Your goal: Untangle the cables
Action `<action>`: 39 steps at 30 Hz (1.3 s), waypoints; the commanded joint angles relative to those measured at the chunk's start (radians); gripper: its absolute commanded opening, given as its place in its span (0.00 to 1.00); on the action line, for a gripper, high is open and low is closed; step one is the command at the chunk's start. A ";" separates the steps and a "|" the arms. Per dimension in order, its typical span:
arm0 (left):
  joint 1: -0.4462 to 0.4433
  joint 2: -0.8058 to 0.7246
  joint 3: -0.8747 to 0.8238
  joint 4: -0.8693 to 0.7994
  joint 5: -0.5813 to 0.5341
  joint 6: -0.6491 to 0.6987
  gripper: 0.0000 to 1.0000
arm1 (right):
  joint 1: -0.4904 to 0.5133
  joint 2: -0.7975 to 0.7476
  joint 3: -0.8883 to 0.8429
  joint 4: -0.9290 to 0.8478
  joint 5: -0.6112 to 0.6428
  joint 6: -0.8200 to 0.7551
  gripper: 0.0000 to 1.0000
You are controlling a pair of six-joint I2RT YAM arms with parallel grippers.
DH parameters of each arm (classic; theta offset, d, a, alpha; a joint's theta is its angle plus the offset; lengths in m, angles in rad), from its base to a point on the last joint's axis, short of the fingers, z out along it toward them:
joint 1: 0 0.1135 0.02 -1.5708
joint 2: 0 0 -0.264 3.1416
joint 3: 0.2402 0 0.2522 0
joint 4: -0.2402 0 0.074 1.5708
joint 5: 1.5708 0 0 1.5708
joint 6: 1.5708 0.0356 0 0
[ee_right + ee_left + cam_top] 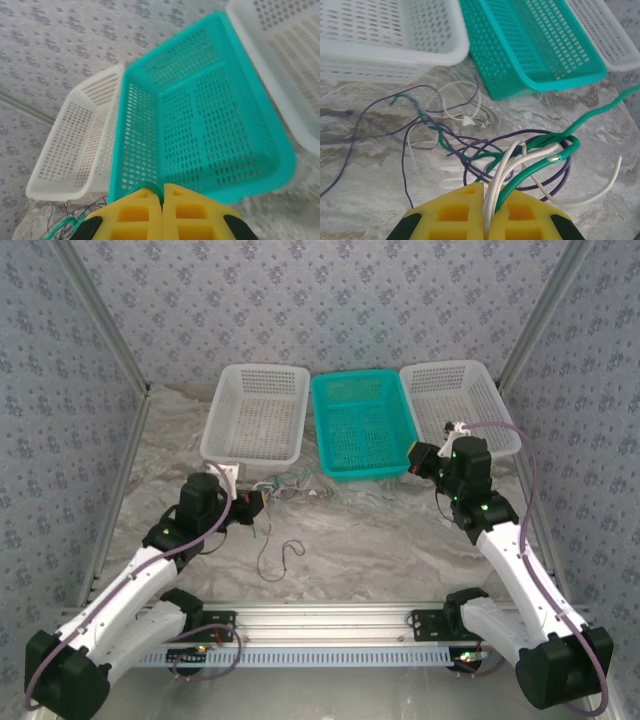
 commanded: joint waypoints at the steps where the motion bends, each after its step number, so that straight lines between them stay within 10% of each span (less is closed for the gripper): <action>1: 0.082 -0.021 -0.011 -0.203 -0.133 -0.024 0.00 | -0.092 -0.059 -0.016 -0.008 0.281 0.091 0.00; 15: 0.153 -0.027 0.022 -0.303 -0.217 -0.037 0.00 | -0.143 -0.152 -0.049 -0.118 0.409 0.134 0.00; 32: 0.156 0.009 -0.062 -0.202 -0.127 -0.052 0.00 | -0.102 -0.059 0.230 0.136 -0.372 -0.060 0.00; 39: 0.155 0.010 -0.044 -0.186 -0.082 -0.033 0.00 | -0.021 0.046 0.437 0.145 -0.040 -0.186 0.00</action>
